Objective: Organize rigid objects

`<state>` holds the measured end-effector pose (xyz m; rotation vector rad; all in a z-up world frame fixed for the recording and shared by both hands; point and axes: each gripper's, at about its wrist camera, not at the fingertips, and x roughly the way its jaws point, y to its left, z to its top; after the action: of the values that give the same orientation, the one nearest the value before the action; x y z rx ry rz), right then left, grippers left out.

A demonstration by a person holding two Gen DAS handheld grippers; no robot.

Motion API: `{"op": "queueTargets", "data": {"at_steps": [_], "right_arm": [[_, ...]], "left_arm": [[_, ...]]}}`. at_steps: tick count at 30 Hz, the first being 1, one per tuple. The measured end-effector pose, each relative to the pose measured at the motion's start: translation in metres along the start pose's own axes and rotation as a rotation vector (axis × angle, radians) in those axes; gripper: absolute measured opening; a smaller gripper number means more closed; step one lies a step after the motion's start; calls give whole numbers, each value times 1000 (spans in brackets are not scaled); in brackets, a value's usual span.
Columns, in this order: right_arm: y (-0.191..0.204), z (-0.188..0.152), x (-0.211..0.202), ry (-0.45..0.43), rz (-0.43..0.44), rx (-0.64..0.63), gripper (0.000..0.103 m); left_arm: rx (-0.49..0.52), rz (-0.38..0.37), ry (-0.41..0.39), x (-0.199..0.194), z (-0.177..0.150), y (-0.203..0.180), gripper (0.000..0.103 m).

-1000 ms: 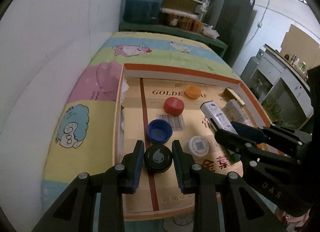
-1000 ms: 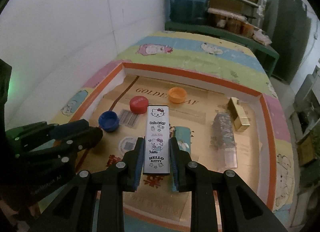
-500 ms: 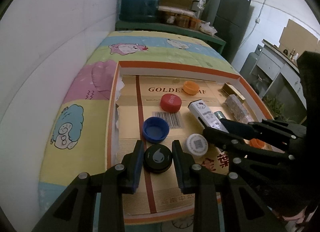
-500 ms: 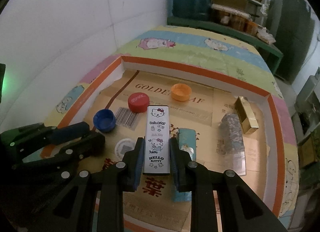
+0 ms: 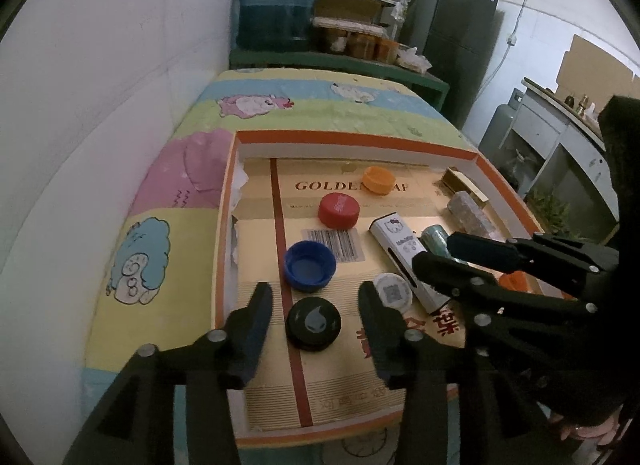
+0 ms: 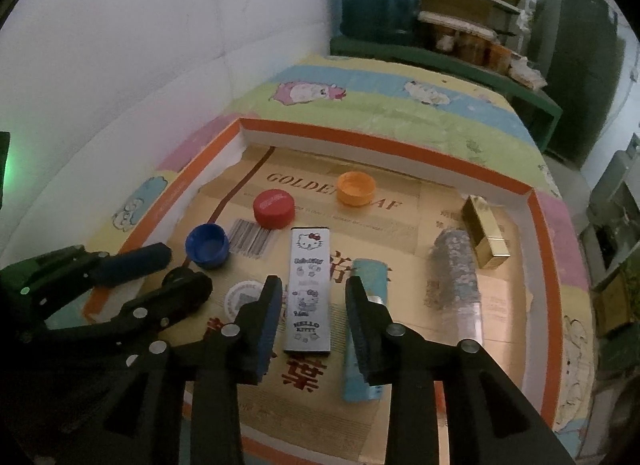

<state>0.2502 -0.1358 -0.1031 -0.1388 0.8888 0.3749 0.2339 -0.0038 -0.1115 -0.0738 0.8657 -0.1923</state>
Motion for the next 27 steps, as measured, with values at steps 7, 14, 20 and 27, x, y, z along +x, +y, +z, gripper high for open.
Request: {"op": "queueTargets", "data": {"at_steps": [7,14,20,27], "right_arm": [[-8,-3,-14,-14,-13,25,40],[-16,-13,-32,-26,-37,57,47],[-25,-25,-52,-33,-57,99,59],[-29,-42,-81,-62,-109,150,64]], "left_arm": [[2,-6,-10,-8,0,-3,51],[5,-18,-31,-22,0,-9,55],[15,-29,-55,-38,-3,-17,56],[14,-39,-83,-59,-9,-22,63]]}}
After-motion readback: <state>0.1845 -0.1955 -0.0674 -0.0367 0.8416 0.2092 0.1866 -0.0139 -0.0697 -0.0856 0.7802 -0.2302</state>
